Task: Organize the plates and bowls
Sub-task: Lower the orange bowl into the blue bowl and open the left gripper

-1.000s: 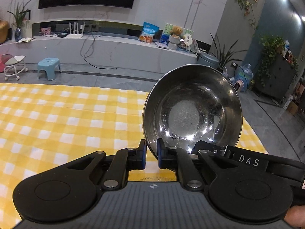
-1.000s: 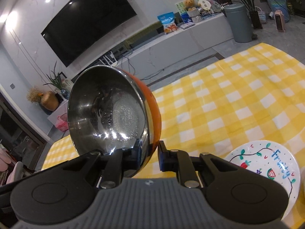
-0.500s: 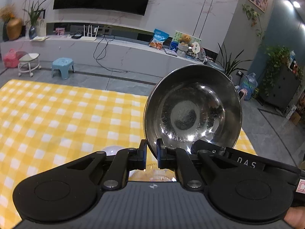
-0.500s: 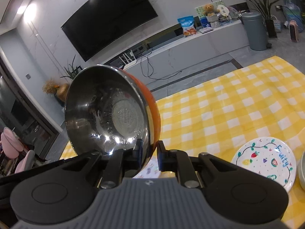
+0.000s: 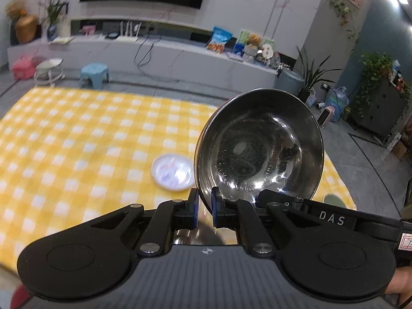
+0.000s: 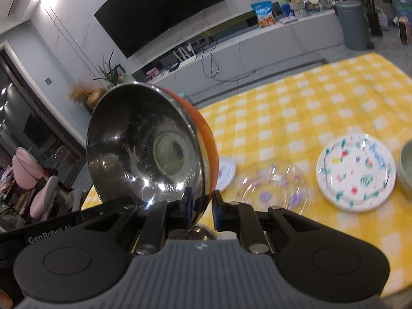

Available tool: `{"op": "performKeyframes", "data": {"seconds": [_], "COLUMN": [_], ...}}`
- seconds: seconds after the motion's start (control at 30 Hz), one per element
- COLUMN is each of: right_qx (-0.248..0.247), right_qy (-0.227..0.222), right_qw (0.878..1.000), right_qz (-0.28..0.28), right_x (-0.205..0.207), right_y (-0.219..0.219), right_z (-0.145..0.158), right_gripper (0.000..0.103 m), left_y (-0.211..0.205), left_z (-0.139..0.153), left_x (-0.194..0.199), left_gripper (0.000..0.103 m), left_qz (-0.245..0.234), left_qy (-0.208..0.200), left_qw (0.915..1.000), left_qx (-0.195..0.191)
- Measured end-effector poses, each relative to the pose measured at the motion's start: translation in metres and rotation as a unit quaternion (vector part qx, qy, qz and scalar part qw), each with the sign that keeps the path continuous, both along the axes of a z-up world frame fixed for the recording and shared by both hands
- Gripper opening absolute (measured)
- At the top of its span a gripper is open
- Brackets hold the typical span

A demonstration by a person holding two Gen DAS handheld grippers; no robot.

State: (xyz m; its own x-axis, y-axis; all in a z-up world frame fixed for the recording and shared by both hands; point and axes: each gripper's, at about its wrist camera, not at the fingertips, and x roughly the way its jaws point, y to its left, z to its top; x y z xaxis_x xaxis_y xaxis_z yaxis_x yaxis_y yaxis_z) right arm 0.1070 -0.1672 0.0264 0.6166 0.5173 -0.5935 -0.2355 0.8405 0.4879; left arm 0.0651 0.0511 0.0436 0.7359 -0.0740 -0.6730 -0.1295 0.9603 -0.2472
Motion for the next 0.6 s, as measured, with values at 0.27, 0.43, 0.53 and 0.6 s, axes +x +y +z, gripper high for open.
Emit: {"op": "performKeyframes", "data": {"seconds": [0.27, 0.43, 0.53, 0.6], "right_qx": [-0.004, -0.006, -0.014, -0.017], "right_qy": [0.048, 0.086, 0.096, 0.107], "right_qw": [0.998, 0.995, 0.994, 0.993], "right_qz": [0.039, 0.041, 0.047, 0.051], "right_x": [-0.028, -0.022, -0.021, -0.02], "right_y": [0.013, 0.017, 0.023, 0.028], "right_z": [-0.025, -0.044, -0.051, -0.058], "right_gripper": [0.014, 0.015, 0.016, 0.017], "left_y": [0.01, 0.018, 0.018, 0.018], "left_z": [-0.019, -0.037, -0.045, -0.049], "left_x": [-0.025, -0.016, -0.012, -0.012], "left_gripper": [0.012, 0.012, 0.012, 0.012], "left_qz": [-0.001, -0.003, 0.003, 0.003], "left_qy": [0.046, 0.074, 0.094, 0.101], "left_qw": [0.999, 0.9972, 0.9956, 0.9948], "left_qx": [0.004, -0.009, 0.003, 0.013]}}
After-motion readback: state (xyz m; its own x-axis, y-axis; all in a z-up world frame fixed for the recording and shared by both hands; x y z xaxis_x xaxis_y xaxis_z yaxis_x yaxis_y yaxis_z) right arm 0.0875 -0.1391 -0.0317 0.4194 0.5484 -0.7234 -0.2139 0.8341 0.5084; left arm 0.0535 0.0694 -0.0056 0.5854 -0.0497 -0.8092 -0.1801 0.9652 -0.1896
